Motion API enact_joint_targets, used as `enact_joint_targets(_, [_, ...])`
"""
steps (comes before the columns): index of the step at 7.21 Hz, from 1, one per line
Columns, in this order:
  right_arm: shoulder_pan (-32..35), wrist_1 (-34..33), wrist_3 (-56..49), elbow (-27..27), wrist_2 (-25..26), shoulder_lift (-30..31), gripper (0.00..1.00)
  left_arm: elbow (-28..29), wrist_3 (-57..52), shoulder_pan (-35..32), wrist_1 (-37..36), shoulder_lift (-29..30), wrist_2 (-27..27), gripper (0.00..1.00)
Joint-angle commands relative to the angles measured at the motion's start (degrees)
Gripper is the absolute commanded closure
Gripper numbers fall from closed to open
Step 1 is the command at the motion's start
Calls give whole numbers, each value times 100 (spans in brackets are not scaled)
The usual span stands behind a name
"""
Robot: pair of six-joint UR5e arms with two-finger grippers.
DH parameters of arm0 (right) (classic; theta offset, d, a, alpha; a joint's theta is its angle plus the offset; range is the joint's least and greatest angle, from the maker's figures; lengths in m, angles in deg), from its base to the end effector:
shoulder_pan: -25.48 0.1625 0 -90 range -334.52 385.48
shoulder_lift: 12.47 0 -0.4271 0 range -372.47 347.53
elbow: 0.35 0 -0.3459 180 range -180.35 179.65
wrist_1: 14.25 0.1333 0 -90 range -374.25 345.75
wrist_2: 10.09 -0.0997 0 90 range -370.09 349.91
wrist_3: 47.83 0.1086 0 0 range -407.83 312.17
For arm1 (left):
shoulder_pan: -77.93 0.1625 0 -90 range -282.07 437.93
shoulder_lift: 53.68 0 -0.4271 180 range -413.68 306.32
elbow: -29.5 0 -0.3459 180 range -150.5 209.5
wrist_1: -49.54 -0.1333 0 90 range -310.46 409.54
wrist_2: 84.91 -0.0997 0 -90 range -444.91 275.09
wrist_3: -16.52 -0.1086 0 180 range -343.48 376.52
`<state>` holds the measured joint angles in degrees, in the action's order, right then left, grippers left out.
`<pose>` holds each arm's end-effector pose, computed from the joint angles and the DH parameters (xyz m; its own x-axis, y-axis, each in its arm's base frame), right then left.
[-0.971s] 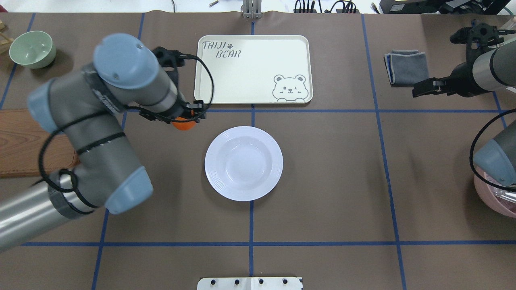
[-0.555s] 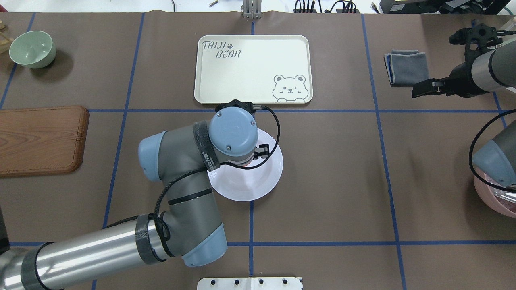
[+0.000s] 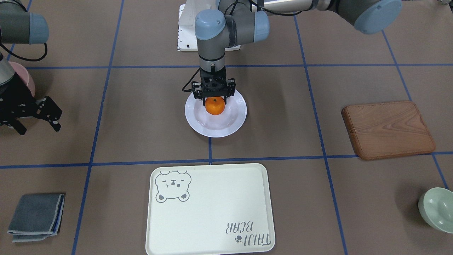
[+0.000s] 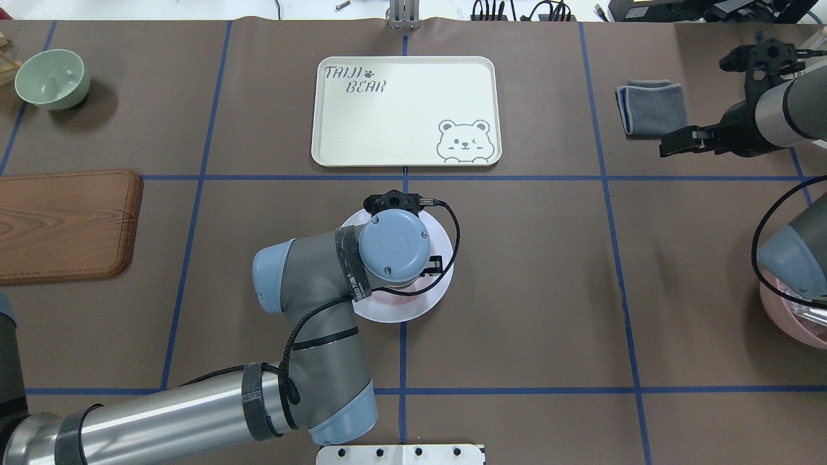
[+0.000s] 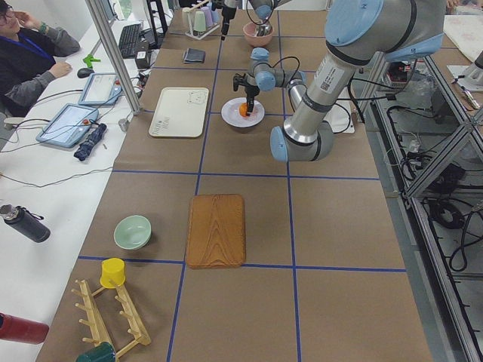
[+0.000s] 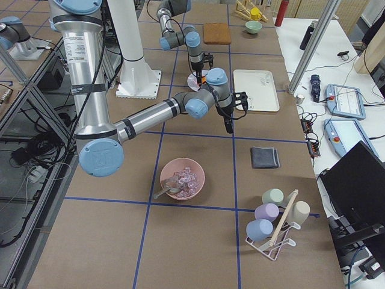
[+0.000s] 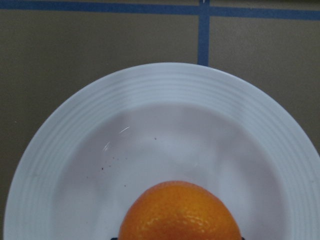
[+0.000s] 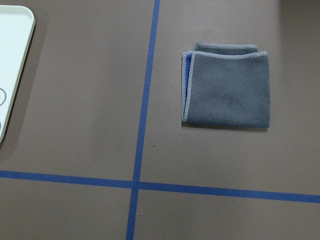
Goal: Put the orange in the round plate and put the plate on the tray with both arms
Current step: 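Carry the orange with the left gripper and lower it onto the white plate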
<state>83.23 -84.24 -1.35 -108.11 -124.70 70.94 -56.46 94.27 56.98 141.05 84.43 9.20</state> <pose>-0.1947 -0.4736 0.4450 0.6991 -0.0652 0.7120 -0.1822 0.9467 0.2656 0.6216 -0.3724 0.2117 0.7043 -0.0430 -0.7086 0.1631 0.9813 0.1025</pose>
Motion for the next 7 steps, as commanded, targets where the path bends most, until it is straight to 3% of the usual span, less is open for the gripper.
enact_joint_targets(1, [0, 3, 1, 0, 0, 0, 0, 9, -22, 13, 34, 6, -7, 21])
enact_joint_targets(2, [0, 3, 1, 0, 0, 0, 0, -43, -57, 4, 25, -3, -16, 2])
enact_joint_targets(3, [0, 3, 1, 0, 0, 0, 0, -157, -67, -31, 25, -12, -16, 2])
enact_joint_targets(5, [-9, 3, 10, -9, -9, -35, 0, -962, -755, -643, -53, -299, 281, 2])
enact_joint_targets(7, [-245, 38, 786, -61, 0, -289, 0, -1545, -2492, -2071, -37, -1325, 1533, 2])
